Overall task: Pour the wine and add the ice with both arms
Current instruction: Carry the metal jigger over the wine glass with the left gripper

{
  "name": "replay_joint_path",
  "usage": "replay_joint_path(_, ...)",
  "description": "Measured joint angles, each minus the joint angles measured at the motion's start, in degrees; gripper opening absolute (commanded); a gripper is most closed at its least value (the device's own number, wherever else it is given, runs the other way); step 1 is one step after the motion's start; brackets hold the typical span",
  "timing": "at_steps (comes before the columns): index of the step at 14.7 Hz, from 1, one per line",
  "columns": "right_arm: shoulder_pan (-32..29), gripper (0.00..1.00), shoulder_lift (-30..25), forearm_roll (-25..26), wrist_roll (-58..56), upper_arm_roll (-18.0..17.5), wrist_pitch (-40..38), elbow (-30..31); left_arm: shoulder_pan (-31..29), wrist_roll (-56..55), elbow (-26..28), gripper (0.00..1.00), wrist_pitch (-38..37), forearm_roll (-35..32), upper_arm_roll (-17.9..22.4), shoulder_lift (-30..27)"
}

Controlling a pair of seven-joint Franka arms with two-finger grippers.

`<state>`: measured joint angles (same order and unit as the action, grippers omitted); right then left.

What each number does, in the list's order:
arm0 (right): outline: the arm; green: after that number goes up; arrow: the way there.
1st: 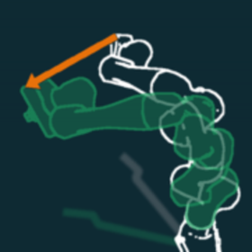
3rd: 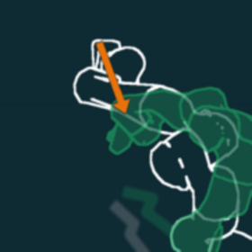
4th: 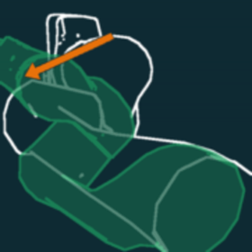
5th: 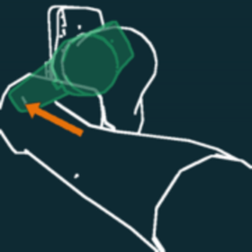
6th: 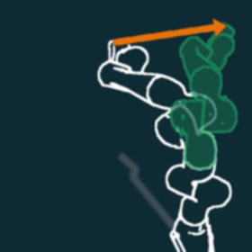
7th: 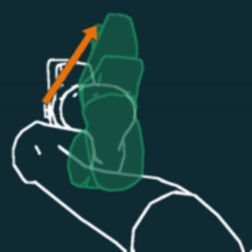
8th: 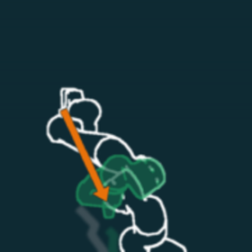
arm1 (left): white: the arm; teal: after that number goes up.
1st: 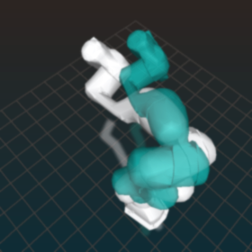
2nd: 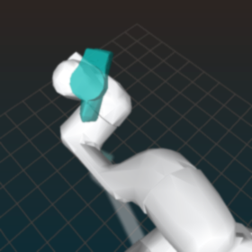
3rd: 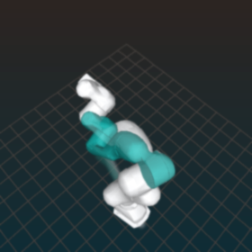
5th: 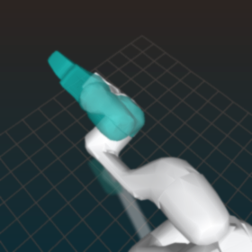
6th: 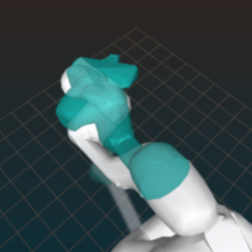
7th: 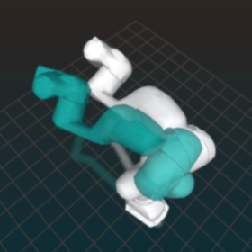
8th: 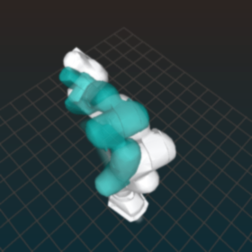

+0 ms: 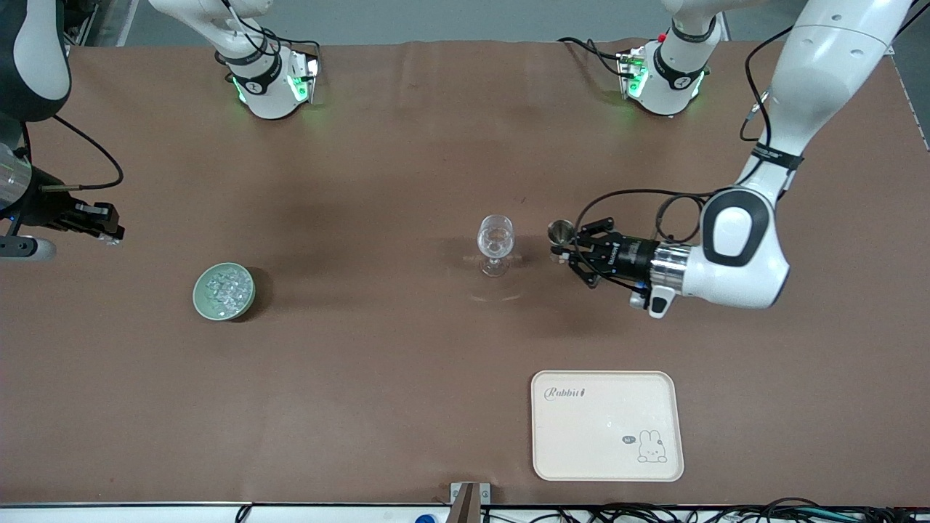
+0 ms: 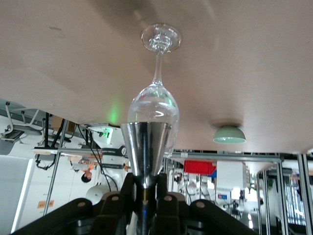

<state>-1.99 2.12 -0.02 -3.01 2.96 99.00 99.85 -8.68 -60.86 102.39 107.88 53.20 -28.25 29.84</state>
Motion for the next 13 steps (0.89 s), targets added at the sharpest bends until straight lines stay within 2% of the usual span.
replay_joint_path(3,0.0,0.03,0.0,0.0,0.01,0.0,0.0,0.0,2.63,-2.62,1.24,0.01,2.9,-0.61,-0.09,-2.12)
replay_joint_path(7,0.0,0.03,0.0,-0.01,0.01,-0.02,0.0,0.0,4.88,-10.81,1.66,0.01,6.24,-7.27,-0.13,-4.56)
replay_joint_path(13,0.0,0.04,0.0,-0.01,0.01,-0.03,-0.19,0.0,8.16,-18.66,1.8,0.01,9.36,-13.66,-0.15,-4.75)
